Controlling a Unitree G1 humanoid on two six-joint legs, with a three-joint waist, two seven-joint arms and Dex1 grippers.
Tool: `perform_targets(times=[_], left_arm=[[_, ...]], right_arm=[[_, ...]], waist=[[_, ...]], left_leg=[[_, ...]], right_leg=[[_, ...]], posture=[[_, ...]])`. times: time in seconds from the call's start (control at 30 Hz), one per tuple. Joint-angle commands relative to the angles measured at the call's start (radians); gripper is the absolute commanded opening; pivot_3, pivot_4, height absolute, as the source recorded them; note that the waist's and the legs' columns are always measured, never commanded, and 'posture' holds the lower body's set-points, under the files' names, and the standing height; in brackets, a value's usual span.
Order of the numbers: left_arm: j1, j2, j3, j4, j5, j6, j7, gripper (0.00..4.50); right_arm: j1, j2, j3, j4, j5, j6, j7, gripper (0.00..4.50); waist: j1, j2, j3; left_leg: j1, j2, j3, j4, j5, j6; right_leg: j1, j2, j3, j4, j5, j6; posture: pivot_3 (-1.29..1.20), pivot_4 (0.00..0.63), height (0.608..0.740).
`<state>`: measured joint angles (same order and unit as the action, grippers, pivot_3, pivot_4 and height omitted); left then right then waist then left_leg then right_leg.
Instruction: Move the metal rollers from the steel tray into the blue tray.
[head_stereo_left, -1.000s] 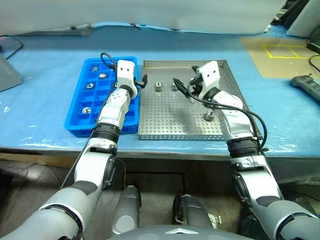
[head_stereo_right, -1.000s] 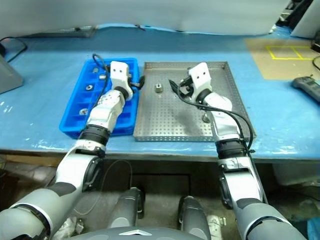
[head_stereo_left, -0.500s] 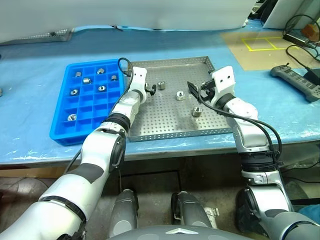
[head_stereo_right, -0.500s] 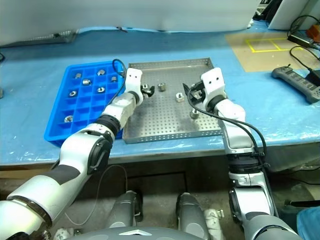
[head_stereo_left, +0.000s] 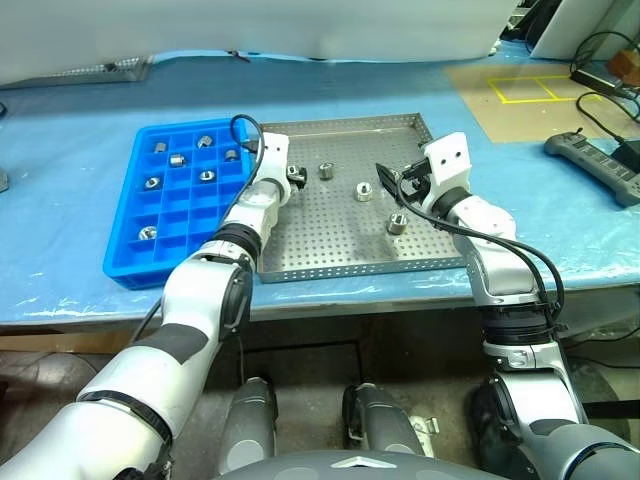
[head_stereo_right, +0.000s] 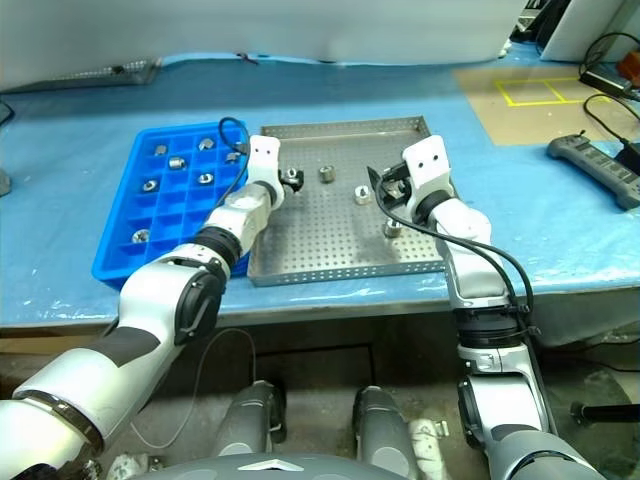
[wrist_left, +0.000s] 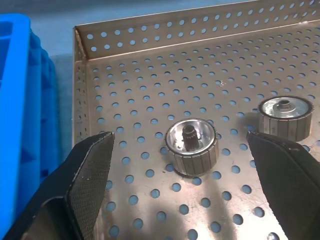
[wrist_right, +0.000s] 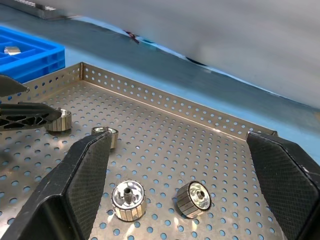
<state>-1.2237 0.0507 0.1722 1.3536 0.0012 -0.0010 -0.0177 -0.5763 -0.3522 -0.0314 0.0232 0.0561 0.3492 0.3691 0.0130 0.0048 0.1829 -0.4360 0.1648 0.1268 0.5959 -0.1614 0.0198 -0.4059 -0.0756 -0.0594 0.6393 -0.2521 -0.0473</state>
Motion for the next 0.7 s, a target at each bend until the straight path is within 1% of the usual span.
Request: perform_targets(times=[0.03, 0.17, 0.3, 0.37, 0.43, 0.47, 0.63, 0.7], left_arm=[[-0.044, 0.004, -0.004, -0.013, 0.022, -0.023, 0.036, 4.48], [-0.053, 0.006, 0.016, -0.011, 0.008, -0.002, 0.034, 4.48], [-0.054, 0.009, 0.021, -0.013, 0.013, -0.02, 0.024, 4.48], [-0.055, 0.008, 0.021, -0.013, 0.016, -0.025, 0.014, 4.48], [-0.055, 0.006, 0.027, -0.014, 0.01, -0.029, -0.007, 4.48], [-0.055, 0.005, 0.031, -0.014, 0.005, -0.034, -0.02, 4.48], [-0.056, 0.003, 0.034, -0.013, 0.007, -0.021, -0.031, 4.48], [-0.055, 0.001, 0.034, -0.012, 0.008, -0.021, -0.032, 4.48]], right_arm=[[-0.013, -0.009, -0.008, -0.038, -0.001, -0.015, -0.006, 4.5], [-0.015, -0.006, -0.002, -0.03, -0.005, -0.02, -0.008, 4.5], [-0.018, -0.002, 0.002, -0.025, -0.008, -0.025, -0.009, 4.5], [-0.018, -0.001, 0.003, -0.023, -0.01, -0.027, -0.01, 4.5], [-0.018, 0.0, 0.004, -0.023, -0.012, -0.028, -0.01, 4.5], [-0.018, 0.0, 0.005, -0.023, -0.012, -0.028, -0.01, 4.5], [-0.016, 0.001, 0.003, -0.026, -0.016, -0.03, -0.012, 4.5], [-0.014, 0.001, 0.003, -0.028, -0.016, -0.029, -0.013, 4.5]], waist=[[0.0, 0.0, 0.0], [0.0, 0.0, 0.0], [0.001, 0.0, 0.0], [0.002, 0.0, 0.0], [0.002, 0.0, 0.0], [0.002, 0.0, 0.0], [0.002, 0.001, 0.001], [0.002, 0.002, 0.004]], left_leg=[[0.0, 0.0, 0.0, 0.0, 0.0, 0.0], [0.0, 0.0, 0.0, 0.0, 0.0, 0.0], [0.0, 0.0, 0.001, 0.0, 0.0, 0.0], [0.0, 0.0, 0.001, -0.001, -0.001, 0.001], [0.003, 0.0, 0.002, -0.002, -0.002, 0.003], [0.006, 0.0, 0.003, -0.004, -0.003, 0.005], [0.024, -0.004, 0.02, -0.018, -0.008, 0.013], [0.036, -0.007, 0.023, -0.024, -0.014, 0.017]], right_leg=[[0.0, 0.0, 0.0, 0.0, 0.0, 0.0], [0.0, 0.0, 0.0, 0.0, 0.0, 0.0], [0.0, 0.0, 0.0, -0.001, 0.0, 0.0], [0.001, 0.0, 0.001, -0.004, 0.0, 0.0], [0.006, 0.0, 0.001, -0.01, 0.0, 0.0], [0.011, 0.0, 0.002, -0.017, 0.002, 0.003], [0.028, -0.007, 0.008, -0.035, 0.002, 0.004], [0.045, -0.008, 0.008, -0.05, 0.001, 0.007]], posture=[[-0.28, 0.15, 0.74], [-0.27, 0.15, 0.74], [-0.27, 0.15, 0.74], [-0.27, 0.15, 0.74], [-0.27, 0.15, 0.74], [-0.28, 0.15, 0.74], [-0.28, 0.15, 0.74], [-0.28, 0.15, 0.74]])
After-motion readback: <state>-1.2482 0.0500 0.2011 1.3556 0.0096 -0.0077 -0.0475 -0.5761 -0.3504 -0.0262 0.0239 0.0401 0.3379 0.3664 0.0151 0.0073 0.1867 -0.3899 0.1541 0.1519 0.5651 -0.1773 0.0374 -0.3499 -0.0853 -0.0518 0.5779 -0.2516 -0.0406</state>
